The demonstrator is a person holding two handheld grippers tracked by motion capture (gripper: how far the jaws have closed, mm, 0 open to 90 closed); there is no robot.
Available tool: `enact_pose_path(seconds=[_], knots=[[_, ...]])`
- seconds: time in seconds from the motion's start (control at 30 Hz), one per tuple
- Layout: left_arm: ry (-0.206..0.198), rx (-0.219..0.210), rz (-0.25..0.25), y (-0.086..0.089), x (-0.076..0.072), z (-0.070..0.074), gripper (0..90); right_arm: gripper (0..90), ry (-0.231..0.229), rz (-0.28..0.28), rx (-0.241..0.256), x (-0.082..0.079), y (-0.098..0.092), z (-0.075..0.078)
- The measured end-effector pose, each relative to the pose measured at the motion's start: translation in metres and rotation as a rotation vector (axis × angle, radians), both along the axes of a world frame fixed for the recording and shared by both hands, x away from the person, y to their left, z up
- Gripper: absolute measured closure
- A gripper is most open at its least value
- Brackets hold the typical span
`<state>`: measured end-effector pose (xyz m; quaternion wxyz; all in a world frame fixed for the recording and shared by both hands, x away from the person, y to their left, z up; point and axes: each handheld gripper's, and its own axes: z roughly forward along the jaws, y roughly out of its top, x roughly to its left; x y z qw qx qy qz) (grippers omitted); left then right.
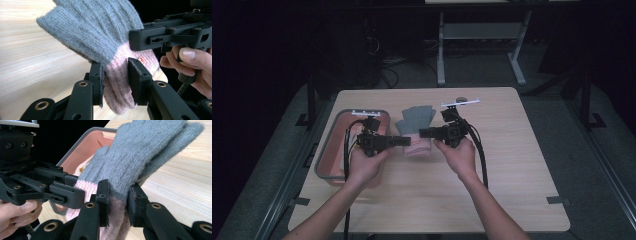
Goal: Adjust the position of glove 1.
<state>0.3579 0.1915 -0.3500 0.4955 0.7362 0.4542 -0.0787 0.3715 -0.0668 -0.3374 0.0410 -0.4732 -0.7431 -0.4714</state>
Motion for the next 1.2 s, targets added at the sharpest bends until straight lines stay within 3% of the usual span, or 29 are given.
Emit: enact_pose_path(seconds=[1.2], knots=[[-0.031,0.022,0.071,0.063,-0.004,0.021,66.4,73.4,-0.019,0.074,0.021,0.015,0.064,0.019]])
